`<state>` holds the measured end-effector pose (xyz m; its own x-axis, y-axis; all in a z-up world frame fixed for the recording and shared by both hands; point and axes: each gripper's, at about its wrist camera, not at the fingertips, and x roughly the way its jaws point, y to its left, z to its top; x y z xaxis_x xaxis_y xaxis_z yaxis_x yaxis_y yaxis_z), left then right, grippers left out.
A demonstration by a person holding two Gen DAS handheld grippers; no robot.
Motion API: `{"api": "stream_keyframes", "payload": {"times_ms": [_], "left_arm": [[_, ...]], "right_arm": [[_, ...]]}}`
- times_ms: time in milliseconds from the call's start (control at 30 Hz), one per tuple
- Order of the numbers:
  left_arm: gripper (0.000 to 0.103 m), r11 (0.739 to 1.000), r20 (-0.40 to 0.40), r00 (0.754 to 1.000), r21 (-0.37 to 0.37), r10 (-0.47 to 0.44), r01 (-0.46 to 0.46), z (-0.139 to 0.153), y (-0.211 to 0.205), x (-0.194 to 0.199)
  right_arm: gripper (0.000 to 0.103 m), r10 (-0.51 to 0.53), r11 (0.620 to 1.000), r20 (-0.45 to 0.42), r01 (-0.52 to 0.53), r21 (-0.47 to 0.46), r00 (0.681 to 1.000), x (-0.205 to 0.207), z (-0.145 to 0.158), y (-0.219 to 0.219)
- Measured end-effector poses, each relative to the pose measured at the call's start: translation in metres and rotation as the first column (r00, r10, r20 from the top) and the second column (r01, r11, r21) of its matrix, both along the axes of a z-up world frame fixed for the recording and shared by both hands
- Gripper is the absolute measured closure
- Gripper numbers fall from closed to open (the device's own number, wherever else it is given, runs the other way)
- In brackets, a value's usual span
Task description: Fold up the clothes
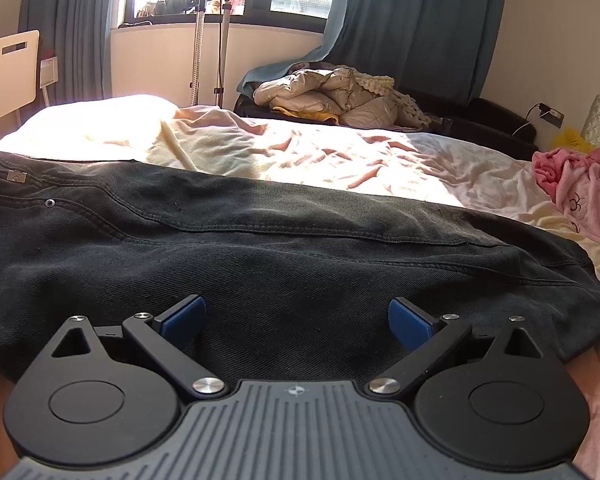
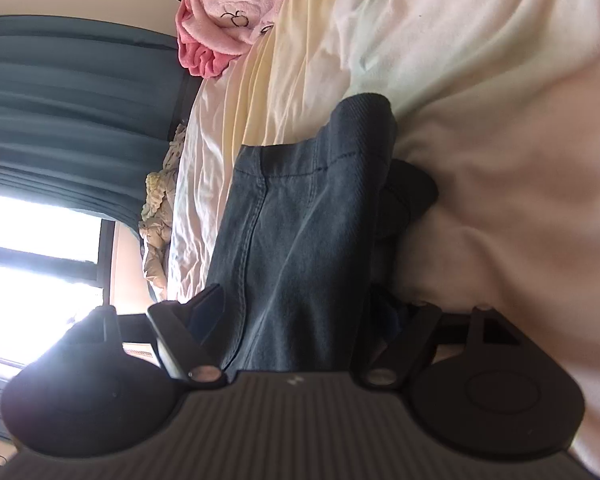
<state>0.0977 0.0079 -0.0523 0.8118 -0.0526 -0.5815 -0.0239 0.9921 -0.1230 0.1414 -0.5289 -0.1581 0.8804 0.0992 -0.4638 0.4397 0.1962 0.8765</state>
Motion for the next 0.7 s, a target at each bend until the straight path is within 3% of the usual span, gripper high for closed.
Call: {"api": "stream_keyframes", "payload": {"times_ms": [300, 400, 467, 567, 700], "left_arm": [[0.004, 0.998, 0.019, 0.998, -0.01, 0.054, -0.054, 0.001, 0.007, -0.001], [0.004, 0.998, 0.03, 0.998, 0.002, 0.059, -0.059, 0.001, 0.004, -0.002], [0.004, 0.998, 0.044, 0.997, 0.026, 0.056, -0.057, 0.001, 0.001, -0.002], [0.004, 0.998, 0.057, 0.998, 0.056, 0.039, -0.042, 0.001, -0.005, -0.002], [0.004, 0.993, 0.078, 0.997, 0.108, 0.03, -0.038, 0.01, -0.005, -0.004]], "right_arm": [[0.03, -0.151, 0.986, 0.048, 0.154, -0.063, 0.987, 0.015, -0.015, -0.007], [0.049, -0.161, 0.985, 0.059, 0.164, -0.052, 0.985, 0.018, -0.018, -0.012], [0.084, -0.143, 0.989, 0.068, 0.146, -0.035, 0.987, 0.022, -0.018, -0.014], [0.091, -0.091, 0.987, 0.087, 0.102, -0.124, 0.992, 0.03, 0.003, -0.008], [0.092, -0.037, 0.973, 0.188, 0.078, -0.217, 0.982, 0.037, 0.041, 0.006]]}}
